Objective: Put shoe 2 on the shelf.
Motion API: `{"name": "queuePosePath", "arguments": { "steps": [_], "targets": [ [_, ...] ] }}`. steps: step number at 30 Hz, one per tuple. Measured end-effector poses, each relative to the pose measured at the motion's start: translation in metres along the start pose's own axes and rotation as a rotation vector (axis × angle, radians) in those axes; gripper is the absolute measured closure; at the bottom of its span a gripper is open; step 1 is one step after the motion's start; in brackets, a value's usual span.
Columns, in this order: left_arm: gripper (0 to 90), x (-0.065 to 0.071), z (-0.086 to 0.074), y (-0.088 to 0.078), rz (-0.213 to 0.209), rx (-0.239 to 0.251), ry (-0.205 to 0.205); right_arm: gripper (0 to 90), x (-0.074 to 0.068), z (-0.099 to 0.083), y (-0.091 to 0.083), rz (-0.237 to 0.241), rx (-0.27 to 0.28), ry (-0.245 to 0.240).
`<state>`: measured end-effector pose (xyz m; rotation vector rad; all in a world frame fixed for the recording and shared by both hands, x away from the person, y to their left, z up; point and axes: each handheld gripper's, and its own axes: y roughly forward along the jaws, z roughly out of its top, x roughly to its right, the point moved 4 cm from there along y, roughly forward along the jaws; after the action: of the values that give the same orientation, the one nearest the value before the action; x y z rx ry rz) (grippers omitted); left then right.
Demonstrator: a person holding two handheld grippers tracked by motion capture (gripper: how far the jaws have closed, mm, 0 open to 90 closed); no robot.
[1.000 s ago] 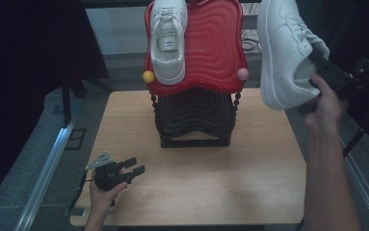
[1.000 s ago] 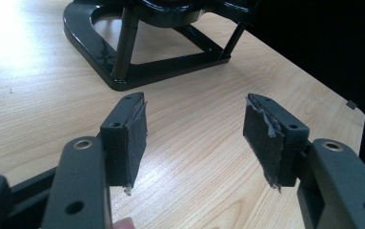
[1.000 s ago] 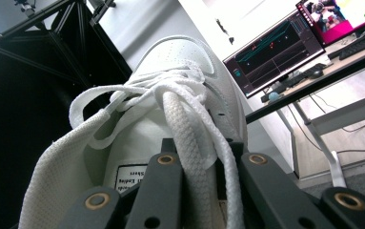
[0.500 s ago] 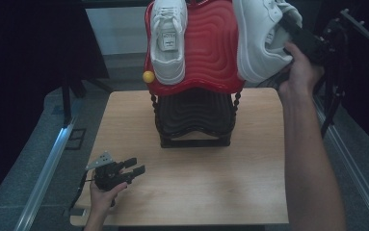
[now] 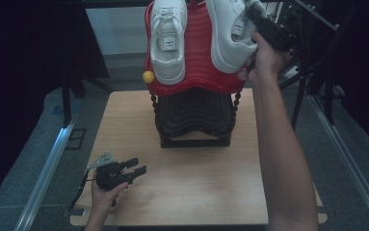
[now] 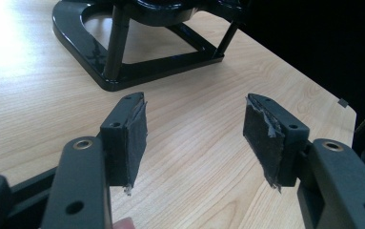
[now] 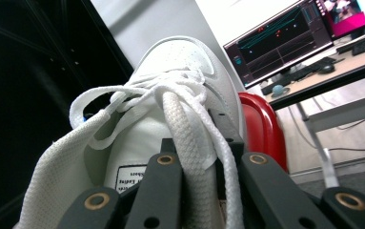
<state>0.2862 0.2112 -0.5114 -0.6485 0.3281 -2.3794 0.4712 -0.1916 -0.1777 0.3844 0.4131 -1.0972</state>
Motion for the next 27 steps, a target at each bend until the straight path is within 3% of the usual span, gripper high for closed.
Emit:
{"name": "queuePosePath", "arguments": {
  "steps": [7, 15, 22, 24, 27],
  "targets": [
    [41.0, -0.001, 0.001, -0.002, -0.002, 0.004, 0.008, 82.8, 0.004, -0.013, 0.015, -0.038, 0.007, -0.033],
    [41.1, -0.001, 0.000, -0.001, 0.005, 0.007, 0.007, 79.3, 0.003, -0.023, 0.018, -0.062, -0.005, -0.096],
    [41.1, 0.002, 0.002, -0.003, 0.007, 0.018, 0.007, 61.4, -0.010, -0.032, 0.021, -0.043, -0.043, -0.207],
    [41.1, 0.001, 0.002, -0.003, 0.007, 0.016, 0.008, 51.8, -0.012, -0.034, 0.021, -0.018, -0.065, -0.194],
    [41.0, 0.001, 0.002, -0.002, 0.005, 0.012, 0.013, 44.8, -0.010, -0.034, 0.019, 0.001, -0.098, -0.160]
  ]
}}
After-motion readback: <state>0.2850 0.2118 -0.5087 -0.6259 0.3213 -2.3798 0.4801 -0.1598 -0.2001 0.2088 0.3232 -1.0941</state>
